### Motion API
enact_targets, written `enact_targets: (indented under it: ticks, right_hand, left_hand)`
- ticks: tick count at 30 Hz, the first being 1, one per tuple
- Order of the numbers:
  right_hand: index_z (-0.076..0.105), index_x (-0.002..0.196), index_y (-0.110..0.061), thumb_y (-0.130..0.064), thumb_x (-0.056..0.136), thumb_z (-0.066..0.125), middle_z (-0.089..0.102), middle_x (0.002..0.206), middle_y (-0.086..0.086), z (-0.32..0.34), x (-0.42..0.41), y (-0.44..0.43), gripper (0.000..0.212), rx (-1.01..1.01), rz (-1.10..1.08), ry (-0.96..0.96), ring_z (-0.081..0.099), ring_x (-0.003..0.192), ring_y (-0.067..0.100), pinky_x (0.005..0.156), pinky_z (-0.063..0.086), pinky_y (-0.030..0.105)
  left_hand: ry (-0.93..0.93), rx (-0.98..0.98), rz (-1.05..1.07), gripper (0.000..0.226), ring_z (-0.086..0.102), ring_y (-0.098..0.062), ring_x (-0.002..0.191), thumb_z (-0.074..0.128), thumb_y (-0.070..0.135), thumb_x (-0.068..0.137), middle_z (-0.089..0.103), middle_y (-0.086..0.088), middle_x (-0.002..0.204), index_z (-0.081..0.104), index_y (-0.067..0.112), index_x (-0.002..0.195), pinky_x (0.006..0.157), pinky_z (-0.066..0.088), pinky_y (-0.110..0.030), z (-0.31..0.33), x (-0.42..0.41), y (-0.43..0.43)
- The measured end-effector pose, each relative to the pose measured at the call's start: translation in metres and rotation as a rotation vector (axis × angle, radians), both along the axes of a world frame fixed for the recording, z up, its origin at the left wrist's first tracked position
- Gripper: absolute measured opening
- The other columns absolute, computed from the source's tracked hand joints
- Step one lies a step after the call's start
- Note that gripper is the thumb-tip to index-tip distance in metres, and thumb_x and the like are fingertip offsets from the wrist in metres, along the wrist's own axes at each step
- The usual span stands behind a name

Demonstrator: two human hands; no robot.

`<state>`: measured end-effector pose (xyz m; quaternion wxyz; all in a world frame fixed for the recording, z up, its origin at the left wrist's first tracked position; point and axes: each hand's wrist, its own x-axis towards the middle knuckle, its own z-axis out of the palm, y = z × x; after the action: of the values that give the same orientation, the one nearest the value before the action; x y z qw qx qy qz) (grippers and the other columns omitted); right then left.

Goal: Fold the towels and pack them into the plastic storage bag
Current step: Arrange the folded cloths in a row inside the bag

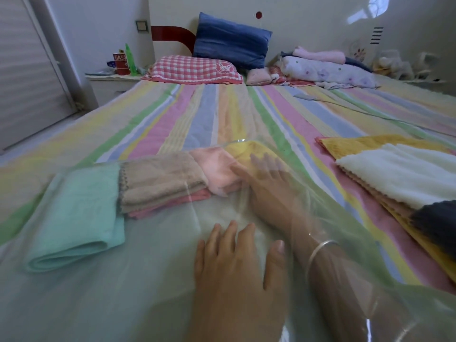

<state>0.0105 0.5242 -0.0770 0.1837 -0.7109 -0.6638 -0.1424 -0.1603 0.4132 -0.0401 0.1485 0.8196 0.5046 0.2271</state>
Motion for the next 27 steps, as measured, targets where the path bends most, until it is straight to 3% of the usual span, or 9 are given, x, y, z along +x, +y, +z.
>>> enact_targets:
  ticks: [2,4,6,9,13,16,23,25,27]
  right_hand:
    - [0.036,0.143,-0.039,-0.027,0.093,0.031,0.032,0.153,0.010,0.001,0.000,0.003,0.052,-0.129,0.051,-0.011,0.026,0.141,0.038,0.116,0.017,0.050]
    - [0.038,0.142,-0.038,-0.039,0.093,0.033,0.036,0.151,0.006,0.007,-0.001,0.004,0.049,-0.173,0.046,0.025,0.032,0.137,0.033,0.112,0.027,0.047]
    - [0.059,0.120,-0.025,-0.033,0.087,0.048,0.056,0.125,0.009,0.011,-0.011,0.003,0.036,-0.081,-0.006,0.081,0.054,0.112,0.035,0.090,0.045,0.042]
    - [0.063,0.075,-0.015,-0.014,0.078,0.059,0.059,0.082,0.010,0.011,-0.030,0.007,0.005,0.122,-0.121,0.063,0.059,0.071,0.032,0.060,0.043,0.037]
    - [0.059,0.059,-0.012,-0.009,0.066,0.059,0.055,0.075,0.013,0.014,-0.050,0.005,0.008,0.063,-0.268,0.055,0.056,0.069,0.033,0.063,0.047,0.042]
    - [0.062,0.055,-0.007,-0.005,0.061,0.052,0.055,0.072,0.014,0.019,-0.062,0.003,0.012,0.082,-0.367,0.117,0.057,0.072,0.035,0.065,0.051,0.047]
    - [0.067,0.086,-0.025,-0.018,0.062,0.046,0.056,0.076,0.004,0.015,-0.060,0.022,0.033,0.034,-0.362,0.036,0.059,0.079,0.028,0.067,0.054,0.043]
    - [0.064,0.096,-0.020,-0.020,0.070,0.052,0.059,0.084,0.008,0.007,-0.053,0.018,0.029,0.116,-0.265,0.009,0.060,0.078,0.031,0.076,0.052,0.048]
    - [0.060,0.122,-0.022,-0.035,0.081,0.046,0.062,0.111,0.010,0.004,-0.044,0.013,0.045,0.176,-0.180,-0.006,0.059,0.100,0.035,0.099,0.039,0.054]
  left_hand:
    - [-0.104,0.081,0.071,0.069,0.062,-0.031,0.115,0.024,0.064,0.087,0.068,-0.007,0.118,0.071,0.019,0.109,0.096,0.046,-0.054,-0.005,-0.005,0.003]
    - [-0.153,0.046,0.099,0.071,0.051,-0.028,0.128,0.024,0.061,0.077,0.061,-0.005,0.130,0.067,0.020,0.118,0.109,0.036,-0.049,-0.007,-0.007,0.007]
    - [-0.169,0.051,0.114,0.076,0.046,-0.025,0.133,0.020,0.061,0.074,0.057,-0.003,0.136,0.064,0.021,0.121,0.113,0.031,-0.048,-0.004,-0.009,0.006]
    - [-0.122,0.009,0.081,0.087,0.032,-0.017,0.142,0.009,0.066,0.066,0.045,0.004,0.146,0.055,0.028,0.130,0.118,0.020,-0.041,0.000,-0.009,0.006]
    - [-0.149,0.091,0.083,0.061,0.058,-0.030,0.120,0.033,0.056,0.077,0.066,-0.006,0.122,0.070,0.019,0.109,0.099,0.045,-0.056,-0.008,-0.010,0.009]
    - [-0.159,0.134,0.110,0.050,0.065,-0.033,0.107,0.040,0.050,0.078,0.071,-0.008,0.110,0.072,0.018,0.101,0.088,0.051,-0.059,-0.009,-0.007,0.011]
    - [-0.166,0.014,0.071,0.081,0.039,-0.020,0.137,0.015,0.065,0.071,0.053,0.003,0.139,0.060,0.026,0.125,0.115,0.028,-0.045,-0.003,-0.010,0.008]
    - [-0.144,0.067,0.059,0.066,0.054,-0.029,0.125,0.027,0.058,0.078,0.064,-0.004,0.126,0.067,0.020,0.115,0.104,0.041,-0.053,-0.005,-0.011,0.008]
    - [-0.127,0.137,0.091,0.052,0.064,-0.034,0.110,0.038,0.049,0.081,0.071,-0.007,0.112,0.070,0.016,0.106,0.088,0.051,-0.059,-0.007,-0.010,0.009]
